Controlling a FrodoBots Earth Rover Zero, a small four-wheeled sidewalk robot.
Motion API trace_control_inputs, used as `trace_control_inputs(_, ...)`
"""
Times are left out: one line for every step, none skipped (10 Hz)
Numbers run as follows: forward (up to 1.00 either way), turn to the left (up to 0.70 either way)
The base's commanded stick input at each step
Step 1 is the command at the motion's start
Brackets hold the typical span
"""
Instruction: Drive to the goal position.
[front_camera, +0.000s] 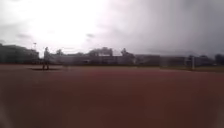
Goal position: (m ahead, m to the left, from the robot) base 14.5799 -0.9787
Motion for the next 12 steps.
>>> trace_control_inputs(0.5, 0.0)
trace_control_inputs(0.5, 0.0)
trace_control_inputs(0.5, 0.0)
trace_control_inputs(0.5, 0.0)
trace_control_inputs(0.5, 0.0)
trace_control_inputs(0.5, 0.0)
trace_control_inputs(0.5, 0.0)
trace_control_inputs(0.5, 0.0)
trace_control_inputs(0.5, 0.0)
trace_control_inputs(0.5, 0.0)
trace_control_inputs(0.5, 0.0)
trace_control_inputs(0.5, 0.0)
